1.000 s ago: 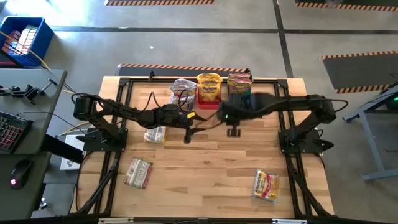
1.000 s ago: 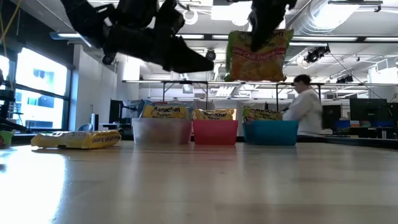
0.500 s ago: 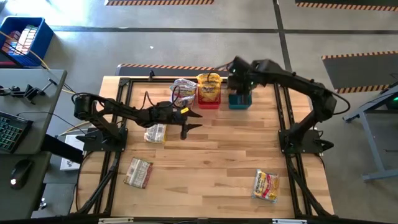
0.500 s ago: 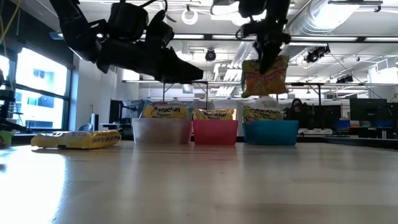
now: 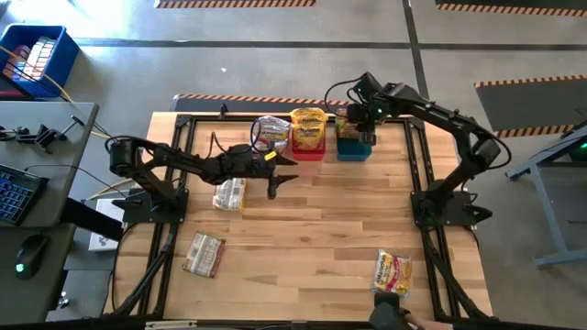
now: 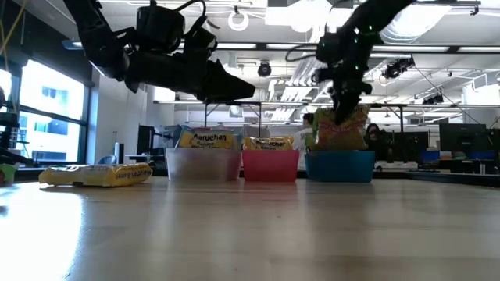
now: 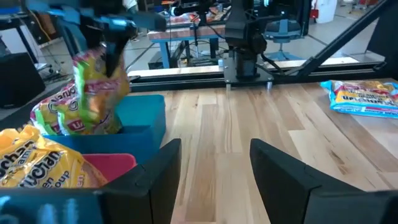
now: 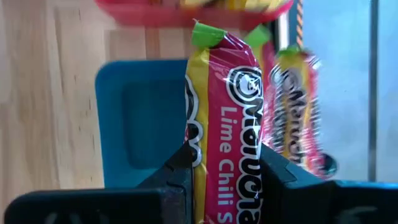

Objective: Sort Maruchan noodles
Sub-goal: Put the green noodle pack into the blue bin

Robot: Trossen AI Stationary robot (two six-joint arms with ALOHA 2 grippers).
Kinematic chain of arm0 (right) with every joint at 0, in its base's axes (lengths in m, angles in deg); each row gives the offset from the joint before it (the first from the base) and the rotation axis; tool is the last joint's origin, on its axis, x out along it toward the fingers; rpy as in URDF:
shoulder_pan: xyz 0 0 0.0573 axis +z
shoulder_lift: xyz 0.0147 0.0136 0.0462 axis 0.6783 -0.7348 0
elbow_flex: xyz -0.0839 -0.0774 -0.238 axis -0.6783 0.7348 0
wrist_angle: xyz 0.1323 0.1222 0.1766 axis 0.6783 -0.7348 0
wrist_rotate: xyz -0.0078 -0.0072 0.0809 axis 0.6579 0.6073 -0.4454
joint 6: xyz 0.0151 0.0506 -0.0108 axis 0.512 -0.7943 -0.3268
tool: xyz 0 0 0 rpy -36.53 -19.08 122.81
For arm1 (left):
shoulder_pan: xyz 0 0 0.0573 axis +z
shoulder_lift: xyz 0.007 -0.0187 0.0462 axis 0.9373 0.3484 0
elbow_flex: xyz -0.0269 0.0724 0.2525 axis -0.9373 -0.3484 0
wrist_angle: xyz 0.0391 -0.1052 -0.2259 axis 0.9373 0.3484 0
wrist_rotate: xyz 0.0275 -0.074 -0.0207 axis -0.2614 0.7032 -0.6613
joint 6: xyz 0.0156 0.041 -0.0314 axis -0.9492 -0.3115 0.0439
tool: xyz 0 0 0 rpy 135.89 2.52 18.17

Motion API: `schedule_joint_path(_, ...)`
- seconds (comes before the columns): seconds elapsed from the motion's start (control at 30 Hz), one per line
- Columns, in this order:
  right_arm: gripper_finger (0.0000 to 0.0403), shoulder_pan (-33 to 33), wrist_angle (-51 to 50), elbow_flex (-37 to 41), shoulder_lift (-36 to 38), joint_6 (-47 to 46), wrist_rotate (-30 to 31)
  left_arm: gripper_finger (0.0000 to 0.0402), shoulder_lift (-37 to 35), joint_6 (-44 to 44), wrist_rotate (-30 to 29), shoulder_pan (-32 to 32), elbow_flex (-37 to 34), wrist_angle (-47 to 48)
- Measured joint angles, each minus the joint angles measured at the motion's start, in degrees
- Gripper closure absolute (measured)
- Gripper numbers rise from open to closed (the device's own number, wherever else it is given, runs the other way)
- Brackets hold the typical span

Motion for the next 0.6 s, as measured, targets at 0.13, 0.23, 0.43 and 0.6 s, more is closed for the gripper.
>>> schedule_joint_path(0.13,0.032,-1.05,3.04,2.78,-0.02,0.1,-2.28,0.0218,0.0,0.6,0.0,0.18,0.0,0.0)
schedule_joint_path(0.23,0.032,-0.83,3.65,3.05,-0.02,0.28,-2.31,0.0218,0.0,0.67,0.0,0.18,0.0,-0.08)
schedule_joint_path(0.43,0.032,-0.13,3.79,2.06,-0.02,0.04,-3.27,0.0218,0.0,1.51,0.0,0.18,0.04,-1.35)
schedule_joint_path(0.6,0.032,-0.13,4.05,2.04,-1.15,-0.37,-4.69,0.0218,0.0,1.51,0.0,0.16,0.04,-1.31)
